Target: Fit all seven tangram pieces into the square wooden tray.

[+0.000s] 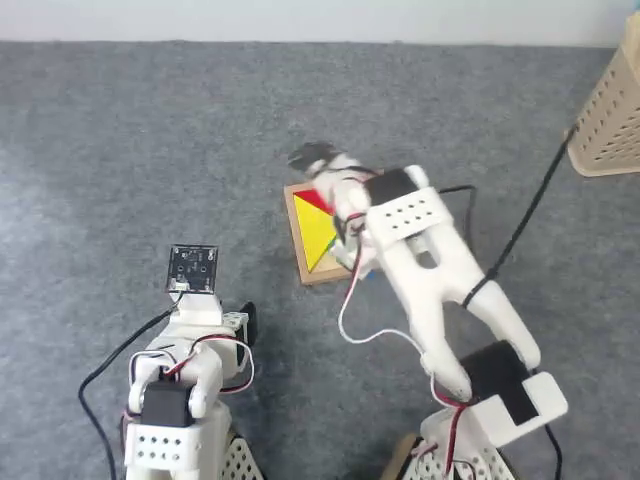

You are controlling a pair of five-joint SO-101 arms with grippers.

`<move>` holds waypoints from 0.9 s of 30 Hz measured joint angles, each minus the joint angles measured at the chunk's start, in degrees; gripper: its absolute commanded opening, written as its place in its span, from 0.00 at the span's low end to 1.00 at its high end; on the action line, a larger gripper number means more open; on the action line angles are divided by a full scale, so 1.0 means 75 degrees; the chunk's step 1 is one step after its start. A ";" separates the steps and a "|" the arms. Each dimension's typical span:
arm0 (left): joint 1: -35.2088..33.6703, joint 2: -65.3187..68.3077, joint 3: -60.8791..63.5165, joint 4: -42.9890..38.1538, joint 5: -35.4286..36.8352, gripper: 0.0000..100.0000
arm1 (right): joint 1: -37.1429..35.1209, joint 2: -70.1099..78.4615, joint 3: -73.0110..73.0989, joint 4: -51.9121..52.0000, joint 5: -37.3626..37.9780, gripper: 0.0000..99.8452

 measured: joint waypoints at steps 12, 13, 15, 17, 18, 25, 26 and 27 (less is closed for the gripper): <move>0.0000 0.0000 0.0000 0.0000 0.0000 0.15 | -0.0316 0.2133 -0.1407 -0.0457 0.1875 0.12; 0.0000 0.0000 0.0000 0.0000 0.0000 0.15 | -0.0316 0.2321 -0.1641 -0.0399 0.2098 0.12; 0.0000 0.0000 0.0000 0.0000 0.0000 0.15 | -0.0316 0.2684 -0.1934 -0.0223 0.2649 0.12; 0.0000 0.0000 0.0000 0.0000 0.0000 0.15 | -0.0316 0.2977 -0.2122 -0.0129 0.3059 0.12; 0.0000 0.0000 0.0000 0.0000 0.0000 0.15 | -0.0316 0.3106 -0.2215 -0.0117 0.3153 0.12; 0.0000 0.0000 0.0000 0.0000 0.0000 0.15 | -0.0305 0.3552 -0.2590 -0.0105 0.3364 0.12; 0.0000 0.0000 0.0000 0.0000 0.0000 0.15 | -0.0305 0.3552 -0.2590 -0.0105 0.3552 0.12; 0.0000 0.0000 0.0000 0.0000 0.0000 0.15 | -0.0305 0.3552 -0.2590 -0.0094 0.3727 0.12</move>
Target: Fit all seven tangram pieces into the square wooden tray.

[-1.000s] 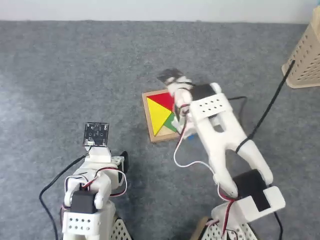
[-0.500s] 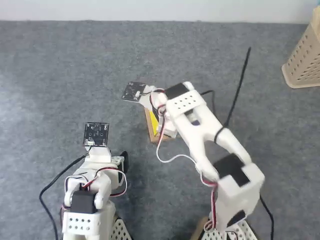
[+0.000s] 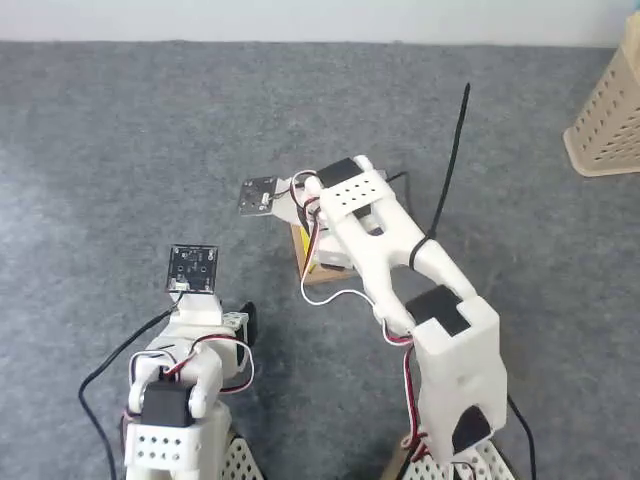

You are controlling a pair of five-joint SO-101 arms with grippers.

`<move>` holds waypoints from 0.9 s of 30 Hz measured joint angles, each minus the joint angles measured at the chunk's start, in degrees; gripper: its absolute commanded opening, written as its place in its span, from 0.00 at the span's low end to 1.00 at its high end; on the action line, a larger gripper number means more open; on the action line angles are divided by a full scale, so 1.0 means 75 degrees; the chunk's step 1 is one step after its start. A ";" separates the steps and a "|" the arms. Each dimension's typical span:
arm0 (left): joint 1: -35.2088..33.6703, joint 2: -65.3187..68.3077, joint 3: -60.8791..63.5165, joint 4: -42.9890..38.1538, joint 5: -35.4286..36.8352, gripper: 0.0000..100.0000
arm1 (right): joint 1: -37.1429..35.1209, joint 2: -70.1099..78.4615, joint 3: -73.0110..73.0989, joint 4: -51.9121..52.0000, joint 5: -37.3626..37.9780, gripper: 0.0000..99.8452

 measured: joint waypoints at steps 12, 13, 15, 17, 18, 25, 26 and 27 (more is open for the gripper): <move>0.0000 0.0000 0.0000 0.0000 0.0000 0.15 | 0.0000 0.0000 0.0000 0.0047 0.0727 0.26; 0.0000 0.0000 0.0000 0.0000 0.0000 0.15 | 0.0000 0.0000 0.0000 0.0047 0.0738 0.26; 0.0000 0.0000 0.0000 0.0000 0.0000 0.15 | 0.0000 0.0000 0.0000 0.0047 0.0879 0.26; 0.0000 0.0000 0.0000 0.0000 0.0000 0.15 | 0.0000 0.0000 0.0000 0.0047 0.0996 0.26; 0.0000 0.0000 0.0000 0.0000 0.0000 0.15 | 0.0000 0.0000 0.0000 0.0047 0.1008 0.26; 0.0000 0.0000 0.0000 0.0000 0.0000 0.15 | 0.0000 0.0012 -0.0375 0.0141 0.1020 0.17; 0.0000 0.0000 0.0000 0.0000 0.0000 0.15 | 0.0012 0.0012 -0.0481 0.0246 0.1020 0.16; 0.0000 0.0000 0.0000 0.0000 0.0000 0.15 | 0.0023 0.0012 -0.0586 0.0434 0.1020 0.15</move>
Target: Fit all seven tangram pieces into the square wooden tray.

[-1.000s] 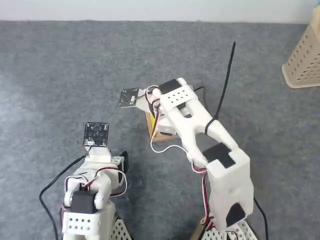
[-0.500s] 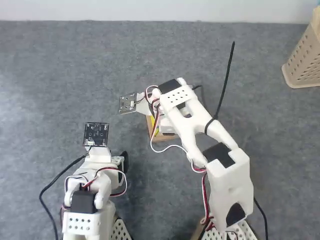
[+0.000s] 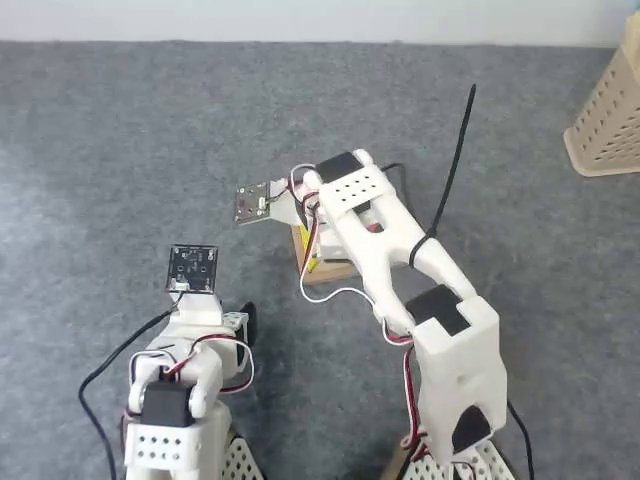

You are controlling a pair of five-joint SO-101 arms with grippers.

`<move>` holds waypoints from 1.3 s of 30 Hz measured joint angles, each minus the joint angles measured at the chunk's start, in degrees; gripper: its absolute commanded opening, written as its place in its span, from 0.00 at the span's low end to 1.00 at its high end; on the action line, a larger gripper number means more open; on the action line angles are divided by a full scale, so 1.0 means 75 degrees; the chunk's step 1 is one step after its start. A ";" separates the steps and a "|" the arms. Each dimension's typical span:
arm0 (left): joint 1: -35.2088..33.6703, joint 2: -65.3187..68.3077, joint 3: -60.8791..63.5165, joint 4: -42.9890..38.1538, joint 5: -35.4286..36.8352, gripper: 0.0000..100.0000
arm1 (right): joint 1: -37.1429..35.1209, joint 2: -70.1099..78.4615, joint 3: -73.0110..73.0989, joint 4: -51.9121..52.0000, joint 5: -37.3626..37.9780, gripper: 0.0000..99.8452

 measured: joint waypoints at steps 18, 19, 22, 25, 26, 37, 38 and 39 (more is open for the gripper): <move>0.0000 0.0000 0.0000 0.0000 0.0000 0.15 | 0.0047 0.0000 -0.1477 0.0188 -0.4091 0.01; 0.0000 0.0000 0.0000 0.0000 0.0000 0.15 | 0.0047 0.0000 -0.1477 0.0117 -0.4384 0.01; 0.0000 0.0000 0.0000 0.0000 0.0000 0.15 | 0.0047 0.0000 -0.1125 -0.0410 -0.4888 0.01; 0.0000 0.0000 0.0000 0.0000 0.0000 0.15 | 0.0082 -0.0105 -0.0305 -0.1114 -0.5204 0.01; 0.0000 0.0000 0.0000 0.0000 0.0000 0.15 | 0.0129 -0.0258 0.0023 -0.1348 -0.5298 0.01; 0.0012 0.0000 0.0000 0.0000 0.0000 0.15 | 0.0199 -0.1711 0.3048 -0.3786 -0.5533 0.01; 0.0000 0.0000 0.0000 0.0000 0.0000 0.15 | 0.0152 -0.1711 0.3048 -0.3833 -0.5533 0.01; 0.0000 0.0000 0.0000 0.0000 0.0000 0.15 | 0.0094 -0.1711 0.3059 -0.3856 -0.5533 0.01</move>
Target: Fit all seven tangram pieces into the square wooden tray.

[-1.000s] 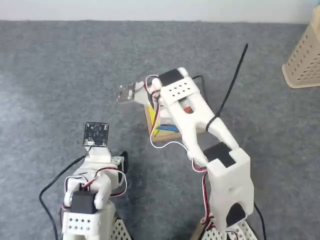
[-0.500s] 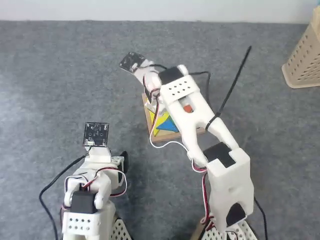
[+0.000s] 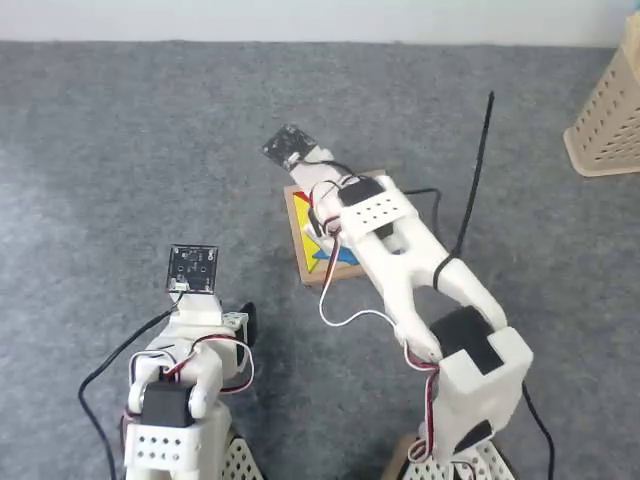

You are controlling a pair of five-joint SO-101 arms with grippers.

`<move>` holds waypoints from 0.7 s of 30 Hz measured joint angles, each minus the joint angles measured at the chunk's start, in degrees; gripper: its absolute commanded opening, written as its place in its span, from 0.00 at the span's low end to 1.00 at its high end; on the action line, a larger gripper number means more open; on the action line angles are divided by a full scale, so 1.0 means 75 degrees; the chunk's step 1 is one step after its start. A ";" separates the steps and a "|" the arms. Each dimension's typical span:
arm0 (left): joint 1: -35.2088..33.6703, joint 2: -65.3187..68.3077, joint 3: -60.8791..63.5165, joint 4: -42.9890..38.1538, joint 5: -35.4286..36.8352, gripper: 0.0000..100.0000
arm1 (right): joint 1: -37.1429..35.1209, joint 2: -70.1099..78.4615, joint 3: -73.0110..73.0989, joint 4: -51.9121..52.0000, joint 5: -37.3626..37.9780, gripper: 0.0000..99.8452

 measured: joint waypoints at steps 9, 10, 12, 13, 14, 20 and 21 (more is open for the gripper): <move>0.0000 0.0000 0.0000 0.0000 0.0000 0.15 | -0.0070 0.0000 0.0070 -0.0035 0.0000 0.01; 0.0012 0.0000 0.0000 0.0000 0.0000 0.15 | -0.0082 0.0000 0.0094 -0.0035 0.0000 0.01; 0.0012 0.0000 0.0000 0.0000 0.0000 0.15 | -0.0117 0.0000 0.0199 -0.0035 0.0000 0.01; 0.0012 0.0000 0.0000 0.0000 0.0000 0.15 | -0.0141 0.0000 0.0293 -0.0035 0.0000 0.01; 0.0012 0.0000 0.0000 0.0000 0.0000 0.15 | -0.0141 0.0000 0.0375 -0.0035 0.0000 0.01; 0.0012 0.0000 0.0000 0.0000 0.0000 0.15 | -0.0164 0.0000 0.0574 -0.0035 0.0000 0.01; 0.0000 0.0000 0.0000 0.0000 0.0000 0.15 | -0.0176 0.0000 0.0574 -0.0035 0.0000 0.01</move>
